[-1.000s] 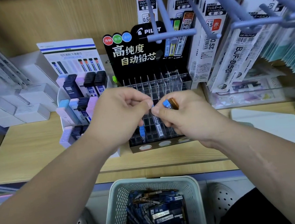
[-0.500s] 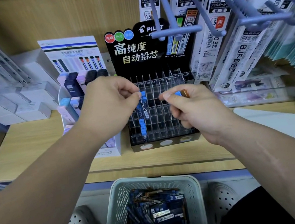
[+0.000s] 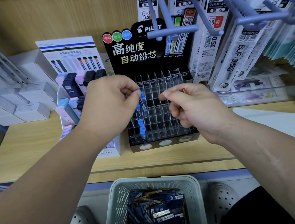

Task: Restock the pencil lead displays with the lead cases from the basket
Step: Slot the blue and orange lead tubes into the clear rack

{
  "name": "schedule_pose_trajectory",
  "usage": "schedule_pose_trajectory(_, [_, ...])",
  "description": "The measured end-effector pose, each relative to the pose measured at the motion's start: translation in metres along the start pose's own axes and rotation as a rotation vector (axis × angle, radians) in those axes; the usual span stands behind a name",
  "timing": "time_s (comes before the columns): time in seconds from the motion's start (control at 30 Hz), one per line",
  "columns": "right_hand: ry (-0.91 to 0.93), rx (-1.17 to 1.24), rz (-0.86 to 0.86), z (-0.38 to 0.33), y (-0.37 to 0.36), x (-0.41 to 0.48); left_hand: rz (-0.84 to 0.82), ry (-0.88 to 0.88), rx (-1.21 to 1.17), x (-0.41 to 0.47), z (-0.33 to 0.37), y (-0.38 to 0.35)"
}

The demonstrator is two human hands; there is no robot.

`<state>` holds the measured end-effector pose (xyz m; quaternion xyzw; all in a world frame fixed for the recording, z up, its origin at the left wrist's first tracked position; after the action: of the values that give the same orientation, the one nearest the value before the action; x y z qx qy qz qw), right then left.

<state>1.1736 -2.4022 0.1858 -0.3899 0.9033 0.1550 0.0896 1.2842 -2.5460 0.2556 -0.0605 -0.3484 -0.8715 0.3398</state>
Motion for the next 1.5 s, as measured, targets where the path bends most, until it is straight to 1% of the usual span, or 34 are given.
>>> schedule_pose_trajectory(0.27, [-0.01, -0.027, -0.008, 0.0, -0.002, -0.002, -0.106, -0.104, 0.179, 0.0, -0.002, -0.018])
schedule_pose_trajectory(0.33, [-0.008, -0.035, -0.013, 0.0, -0.002, -0.002, -0.094, -0.093, 0.203, 0.001, -0.002, -0.02])
schedule_pose_trajectory(0.47, [-0.009, -0.044, -0.016, 0.0, -0.002, -0.002, -0.059, -0.005, 0.227, 0.004, -0.005, -0.02])
schedule_pose_trajectory(0.53, [-0.032, 0.03, -0.027, 0.001, -0.002, -0.002, -0.044, 0.049, 0.216, 0.005, -0.007, -0.02])
schedule_pose_trajectory(0.67, [-0.101, 0.295, -0.097, 0.002, -0.006, -0.003, -0.04, 0.104, 0.162, 0.005, -0.014, -0.021])
schedule_pose_trajectory(0.77, [-0.102, 0.317, -0.224, -0.004, -0.013, -0.007, -0.042, 0.107, 0.142, 0.004, -0.014, -0.02])
schedule_pose_trajectory(0.83, [-0.093, 0.25, -0.327, -0.006, -0.02, -0.013, -0.027, 0.112, 0.084, 0.005, -0.014, -0.018])
schedule_pose_trajectory(0.9, [-0.075, 0.203, -0.393, -0.006, -0.026, -0.016, 0.019, 0.128, -0.053, 0.005, -0.011, -0.013])
schedule_pose_trajectory(0.97, [-0.068, 0.195, -0.421, -0.006, -0.029, -0.017, 0.038, 0.164, -0.264, 0.004, -0.004, -0.011])
schedule_pose_trajectory(1.03, [-0.068, 0.183, -0.428, -0.006, -0.03, -0.017, 0.0, 0.22, -0.451, 0.0, 0.003, -0.014])
schedule_pose_trajectory(1.07, [-0.072, 0.18, -0.429, -0.005, -0.03, -0.017, -0.033, 0.247, -0.507, -0.002, 0.006, -0.018])
schedule_pose_trajectory(1.17, [-0.079, 0.184, -0.452, -0.005, -0.034, -0.019, -0.132, 0.282, -0.55, -0.007, 0.006, -0.026])
schedule_pose_trajectory(1.23, [-0.078, 0.187, -0.466, -0.006, -0.037, -0.02, -0.154, 0.299, -0.559, -0.009, 0.003, -0.028])
schedule_pose_trajectory(1.33, [-0.089, 0.183, -0.415, -0.005, -0.033, -0.018, -0.135, 0.344, -0.591, -0.008, -0.003, -0.025])
schedule_pose_trajectory(1.43, [-0.086, 0.089, -0.254, -0.002, -0.02, -0.01, -0.061, 0.386, -0.578, -0.005, -0.012, -0.015])
schedule_pose_trajectory(1.5, [-0.099, 0.072, -0.142, 0.002, -0.01, -0.005, -0.027, 0.4, -0.585, -0.002, -0.016, -0.008])
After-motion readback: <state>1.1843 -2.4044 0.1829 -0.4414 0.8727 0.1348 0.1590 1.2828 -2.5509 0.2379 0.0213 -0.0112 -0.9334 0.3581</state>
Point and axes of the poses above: each hand's wrist, its own x-axis towards the middle knuckle, its own y-axis out of the back of the hand, z = x × y, the point moved 8 cm from there along x, towards the middle knuckle, and after that the axes turned 11 degrees about -x, right-handed, at the moved point
